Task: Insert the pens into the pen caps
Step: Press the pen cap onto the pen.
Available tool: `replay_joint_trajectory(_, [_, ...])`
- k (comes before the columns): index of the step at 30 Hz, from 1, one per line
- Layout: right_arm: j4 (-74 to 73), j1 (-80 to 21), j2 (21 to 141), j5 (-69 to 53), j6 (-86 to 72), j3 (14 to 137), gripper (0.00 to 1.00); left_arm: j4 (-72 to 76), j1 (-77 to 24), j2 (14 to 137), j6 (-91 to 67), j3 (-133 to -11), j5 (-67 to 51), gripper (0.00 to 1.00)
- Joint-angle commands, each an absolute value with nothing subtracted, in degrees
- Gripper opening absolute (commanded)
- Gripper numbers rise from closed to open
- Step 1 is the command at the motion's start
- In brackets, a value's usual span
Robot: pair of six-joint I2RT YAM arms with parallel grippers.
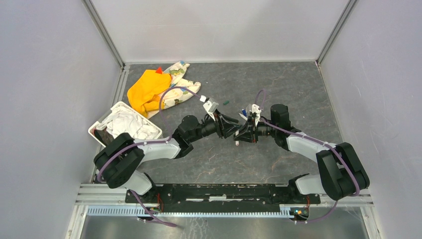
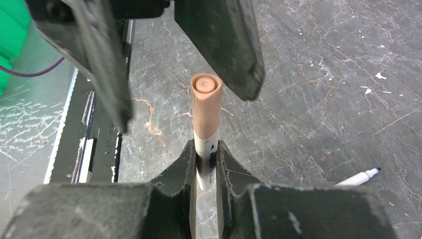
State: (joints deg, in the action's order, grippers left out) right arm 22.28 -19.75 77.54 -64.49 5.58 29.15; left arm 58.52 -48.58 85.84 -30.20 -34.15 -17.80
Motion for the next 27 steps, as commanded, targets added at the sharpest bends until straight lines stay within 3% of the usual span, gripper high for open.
replay_joint_trajectory(1, [24.8, -19.7, 77.4, -66.6, 3.7, 31.3, 0.00, 51.6, -48.3, 87.0, -26.2, -37.1, -16.1, 0.49])
replay_joint_trajectory(5, [26.1, -19.7, 77.4, -67.1, 2.0, 31.3, 0.00, 51.2, -48.4, 87.3, -26.2, -36.8, -16.2, 0.46])
replay_joint_trajectory(11, [28.0, -19.6, 77.3, -66.6, -0.7, 31.2, 0.00, 50.0, -48.4, 87.9, -26.4, -37.2, -17.1, 0.03])
replay_joint_trajectory(17, [44.2, -16.6, 77.5, -67.1, -17.4, 27.9, 0.00, 46.4, -52.2, 90.0, -23.2, -36.8, -17.5, 0.02])
replay_joint_trajectory(27, [36.9, -16.3, 78.0, -65.7, -11.8, 29.2, 0.00, 53.0, -51.5, 89.5, -30.0, -33.8, -16.0, 0.02])
